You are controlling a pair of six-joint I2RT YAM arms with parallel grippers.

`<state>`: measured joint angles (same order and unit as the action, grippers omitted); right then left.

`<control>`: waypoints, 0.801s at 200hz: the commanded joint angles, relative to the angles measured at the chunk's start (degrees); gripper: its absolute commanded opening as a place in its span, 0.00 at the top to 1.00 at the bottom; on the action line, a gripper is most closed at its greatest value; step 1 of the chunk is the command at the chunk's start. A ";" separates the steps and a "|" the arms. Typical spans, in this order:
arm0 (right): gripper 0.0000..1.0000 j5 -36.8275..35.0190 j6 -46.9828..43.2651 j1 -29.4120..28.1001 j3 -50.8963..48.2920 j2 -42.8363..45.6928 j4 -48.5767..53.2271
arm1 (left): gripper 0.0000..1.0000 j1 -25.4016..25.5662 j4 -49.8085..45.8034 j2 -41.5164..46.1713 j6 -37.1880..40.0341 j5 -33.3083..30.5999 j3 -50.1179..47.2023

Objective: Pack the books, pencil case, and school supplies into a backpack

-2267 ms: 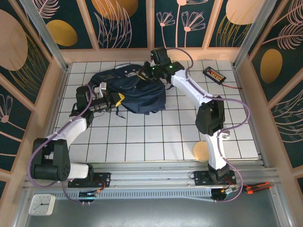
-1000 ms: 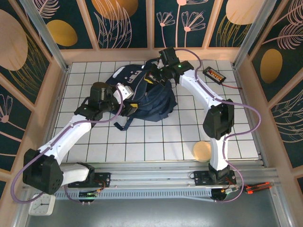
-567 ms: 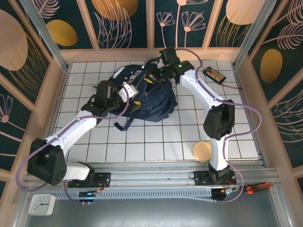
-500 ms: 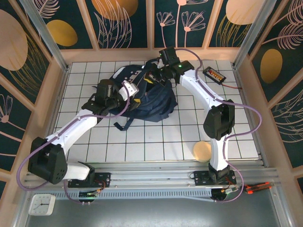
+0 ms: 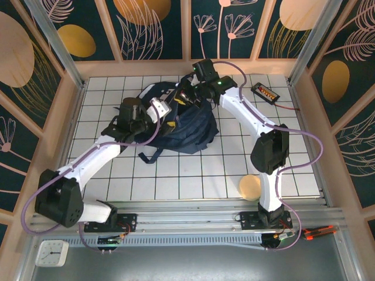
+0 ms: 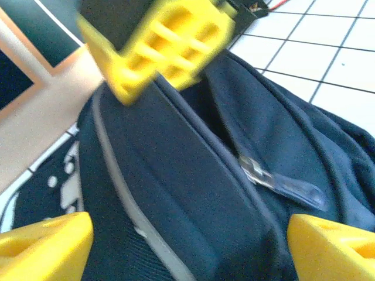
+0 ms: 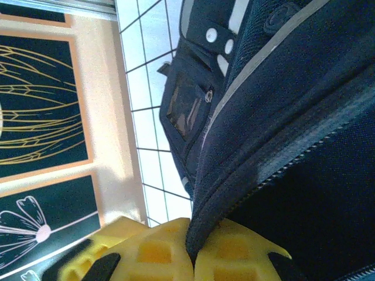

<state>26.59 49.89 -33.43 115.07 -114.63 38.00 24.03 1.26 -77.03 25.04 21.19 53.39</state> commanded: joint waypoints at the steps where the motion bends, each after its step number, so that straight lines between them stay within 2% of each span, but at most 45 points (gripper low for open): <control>1: 1.00 3.47 0.14 -0.71 6.19 2.83 -4.21 | 0.12 0.40 -0.26 4.12 0.21 3.65 -4.46; 25: 1.00 3.55 0.24 -0.80 6.18 2.66 -4.26 | 0.13 0.40 -1.16 6.34 0.80 3.60 -6.81; 60: 1.00 3.39 0.21 -1.68 5.03 3.45 -4.17 | 0.19 0.40 2.03 5.96 0.46 -3.41 -7.87; 121: 1.00 3.01 0.60 -1.89 -1.31 6.74 -6.30 | 0.23 0.40 0.27 4.88 -0.32 0.58 -3.56; 139: 1.00 3.19 0.60 -2.14 -1.68 6.84 -6.60 | 0.27 0.39 -0.38 4.64 0.25 1.25 -3.20; 160: 1.00 3.21 0.07 -2.25 -1.97 6.83 -6.28 | 0.27 0.40 -1.22 5.11 -0.15 3.48 -2.28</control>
<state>26.35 49.91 -34.24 112.95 -112.84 36.16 24.34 -0.91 -72.12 25.21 21.21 47.92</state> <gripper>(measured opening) 0.056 0.724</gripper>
